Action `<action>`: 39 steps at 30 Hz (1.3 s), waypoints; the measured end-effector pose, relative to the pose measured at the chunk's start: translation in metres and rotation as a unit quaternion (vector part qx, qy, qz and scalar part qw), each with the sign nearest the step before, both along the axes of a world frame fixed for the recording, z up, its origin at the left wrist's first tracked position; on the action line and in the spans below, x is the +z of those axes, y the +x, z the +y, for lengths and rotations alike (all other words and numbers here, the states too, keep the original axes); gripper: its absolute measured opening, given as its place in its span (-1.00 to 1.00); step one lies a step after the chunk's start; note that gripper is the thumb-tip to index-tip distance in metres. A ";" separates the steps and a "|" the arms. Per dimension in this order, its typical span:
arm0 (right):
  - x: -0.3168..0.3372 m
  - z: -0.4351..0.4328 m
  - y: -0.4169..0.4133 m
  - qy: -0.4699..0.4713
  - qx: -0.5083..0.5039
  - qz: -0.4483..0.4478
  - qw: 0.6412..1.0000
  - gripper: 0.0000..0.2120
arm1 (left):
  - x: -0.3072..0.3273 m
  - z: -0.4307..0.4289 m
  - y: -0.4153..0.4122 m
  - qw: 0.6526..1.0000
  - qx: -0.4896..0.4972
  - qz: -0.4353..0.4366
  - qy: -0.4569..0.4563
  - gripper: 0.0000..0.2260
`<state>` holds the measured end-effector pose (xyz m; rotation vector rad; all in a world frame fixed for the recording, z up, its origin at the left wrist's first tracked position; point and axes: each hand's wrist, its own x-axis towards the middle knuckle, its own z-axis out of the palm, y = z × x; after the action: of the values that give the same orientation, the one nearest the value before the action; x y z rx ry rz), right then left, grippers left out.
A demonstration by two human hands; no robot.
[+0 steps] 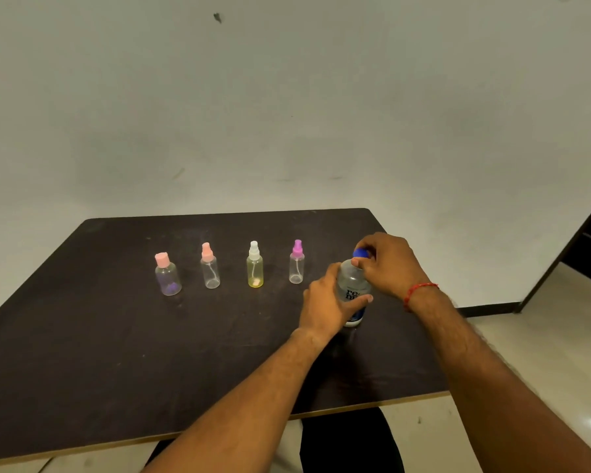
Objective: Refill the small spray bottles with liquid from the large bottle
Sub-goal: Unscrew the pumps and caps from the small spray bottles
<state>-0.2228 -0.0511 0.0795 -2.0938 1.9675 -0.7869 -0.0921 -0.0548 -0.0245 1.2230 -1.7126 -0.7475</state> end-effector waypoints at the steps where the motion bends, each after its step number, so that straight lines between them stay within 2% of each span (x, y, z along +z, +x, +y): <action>1: 0.001 0.000 -0.001 0.004 0.008 -0.003 1.000 -0.91 | -0.001 0.000 0.000 1.000 0.002 -0.001 -0.003 -0.41; 4: 0.004 0.002 0.001 0.019 0.030 -0.021 0.999 -0.73 | -0.002 0.000 0.000 1.000 0.003 0.002 -0.012 -0.42; 6: 0.004 0.002 0.002 0.026 0.017 -0.037 0.999 -0.56 | -0.003 0.001 0.000 1.000 0.003 0.005 -0.009 -0.44; 7: 0.005 0.001 0.002 0.026 0.000 -0.033 0.999 -0.54 | -0.003 0.001 0.000 1.000 0.003 0.003 -0.009 -0.45; 10: 0.005 -0.002 0.003 0.027 -0.028 0.014 0.999 -0.67 | -0.001 0.002 0.000 1.000 0.008 -0.006 -0.013 -0.44; 13: 0.003 -0.005 0.003 0.034 0.006 0.033 0.999 -0.85 | -0.001 0.002 0.000 1.000 0.013 -0.007 -0.019 -0.40; 14: 0.003 -0.005 0.002 0.039 0.023 0.034 0.998 -0.83 | -0.001 0.002 0.000 1.000 0.013 -0.005 -0.021 -0.39; 17: 0.004 -0.002 0.000 0.059 0.069 0.000 0.996 -0.59 | -0.001 0.003 0.000 1.000 0.014 0.002 -0.027 -0.39; 19: 0.005 -0.001 0.000 0.044 0.070 -0.022 0.996 -0.54 | -0.001 0.003 0.000 1.000 0.011 0.007 -0.024 -0.40; 23: 0.004 -0.004 0.002 0.018 0.005 0.005 1.000 -0.70 | -0.001 0.002 0.000 1.000 0.009 0.000 -0.019 -0.44; 27: 0.005 -0.005 0.003 0.023 0.032 0.021 0.999 -0.88 | -0.001 0.003 0.000 1.000 0.011 0.002 -0.023 -0.39; 30: 0.007 -0.002 0.001 0.044 0.065 0.009 0.997 -0.69 | 0.000 0.003 0.000 1.000 0.009 0.002 -0.026 -0.37; 33: 0.006 0.000 0.001 0.043 0.073 -0.010 0.996 -0.60 | 0.000 0.004 0.000 1.000 0.007 0.008 -0.023 -0.40; 39: 0.003 -0.003 0.000 0.018 0.000 0.028 0.999 -0.78 | -0.001 0.003 -0.001 1.000 0.011 0.003 -0.020 -0.42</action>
<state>-0.2229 -0.0542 0.0822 -2.1184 1.9931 -0.6948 -0.0927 -0.0514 -0.0254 1.2109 -1.6986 -0.6998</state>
